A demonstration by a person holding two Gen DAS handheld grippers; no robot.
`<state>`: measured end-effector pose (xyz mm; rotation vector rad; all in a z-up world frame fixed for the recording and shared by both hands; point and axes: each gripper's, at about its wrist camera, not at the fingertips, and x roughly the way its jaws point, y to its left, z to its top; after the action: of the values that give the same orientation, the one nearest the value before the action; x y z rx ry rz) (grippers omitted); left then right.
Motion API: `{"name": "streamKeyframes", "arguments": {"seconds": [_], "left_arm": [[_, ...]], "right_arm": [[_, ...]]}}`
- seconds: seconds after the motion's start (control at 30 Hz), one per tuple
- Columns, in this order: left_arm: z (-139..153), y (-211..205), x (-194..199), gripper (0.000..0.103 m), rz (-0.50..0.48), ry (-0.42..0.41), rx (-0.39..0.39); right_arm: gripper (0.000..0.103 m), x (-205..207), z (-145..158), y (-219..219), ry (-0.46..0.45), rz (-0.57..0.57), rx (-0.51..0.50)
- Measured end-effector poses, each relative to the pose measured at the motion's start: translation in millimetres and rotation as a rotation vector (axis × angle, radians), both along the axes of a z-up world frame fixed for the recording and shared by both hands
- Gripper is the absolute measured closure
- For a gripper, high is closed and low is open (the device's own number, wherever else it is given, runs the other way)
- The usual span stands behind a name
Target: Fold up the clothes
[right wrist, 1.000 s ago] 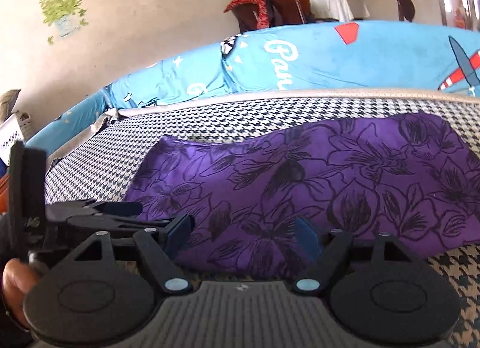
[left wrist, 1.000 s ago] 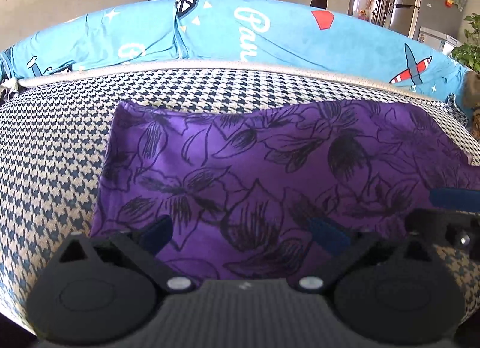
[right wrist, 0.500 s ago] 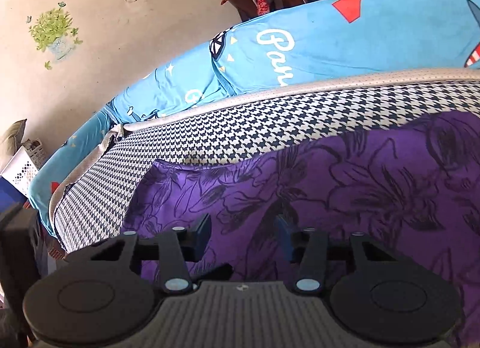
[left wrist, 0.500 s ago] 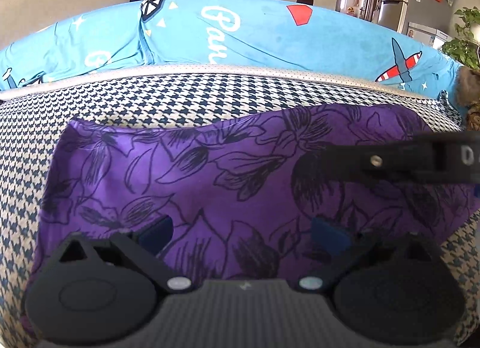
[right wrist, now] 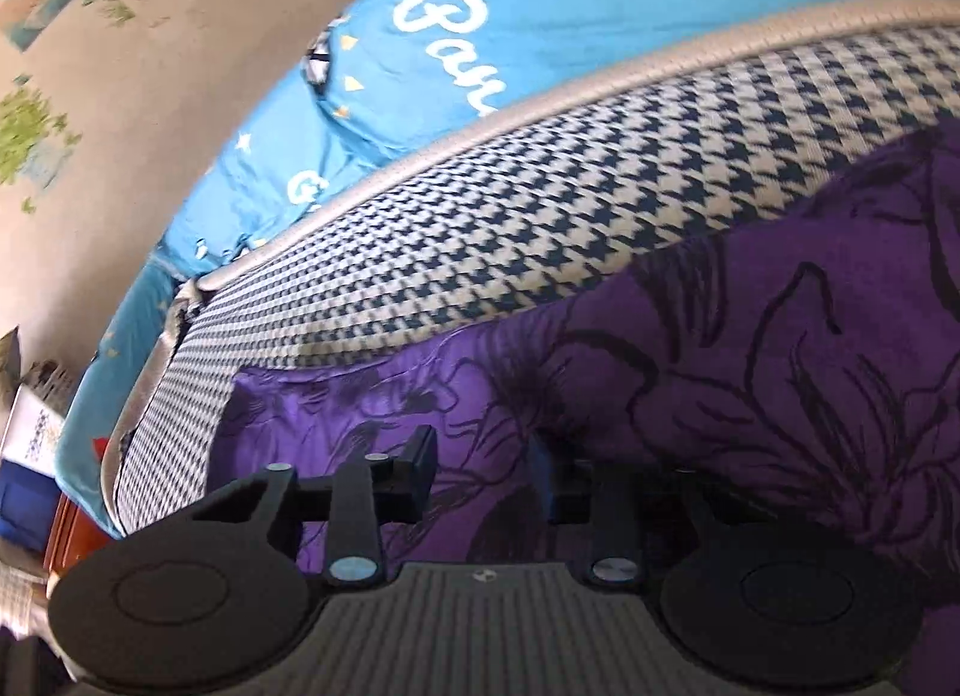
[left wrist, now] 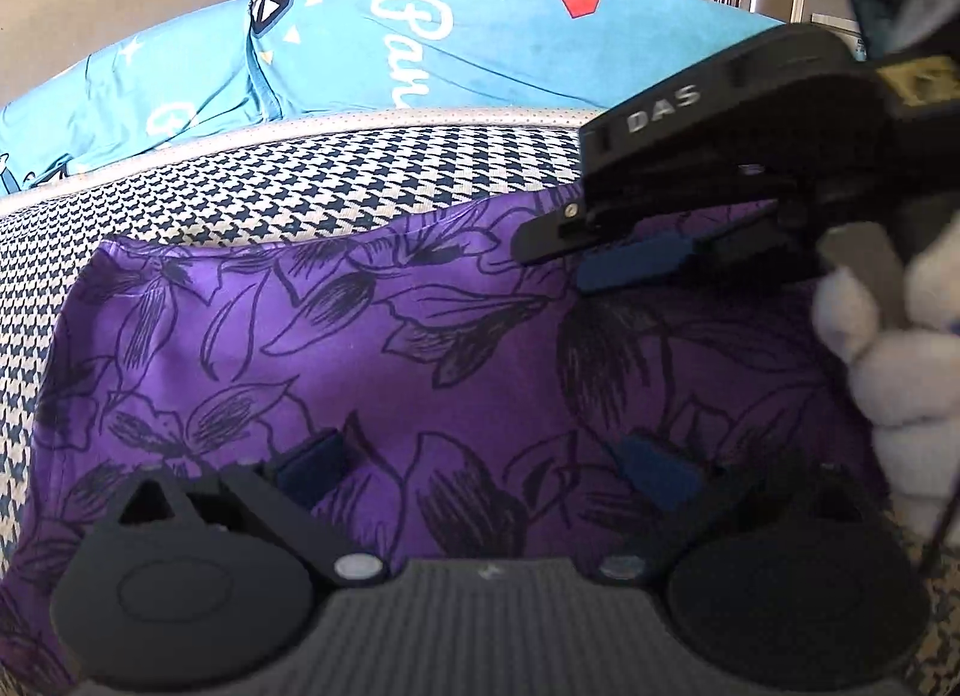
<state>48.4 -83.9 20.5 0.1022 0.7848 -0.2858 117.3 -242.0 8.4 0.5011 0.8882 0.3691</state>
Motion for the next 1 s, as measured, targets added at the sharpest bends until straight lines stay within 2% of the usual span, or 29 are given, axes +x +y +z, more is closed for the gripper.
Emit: {"name": "streamKeyframes", "arguments": {"seconds": [0.03,0.33,0.6,1.0], "left_arm": [[0,0,0,0.000,0.000,0.000,0.000],[0,1,-3,0.000,-0.002,0.009,0.005],[1,2,-7,0.000,-0.015,0.014,0.009],[1,5,-19,0.000,-0.062,0.011,0.014]], "right_arm": [[0.082,3,-2,0,0.010,-0.012,0.000],[0.094,30,-13,-4,0.096,-0.118,0.006],[0.095,43,-12,1,0.112,-0.139,0.001],[0.095,48,-12,-4,0.061,-0.168,0.047]]}}
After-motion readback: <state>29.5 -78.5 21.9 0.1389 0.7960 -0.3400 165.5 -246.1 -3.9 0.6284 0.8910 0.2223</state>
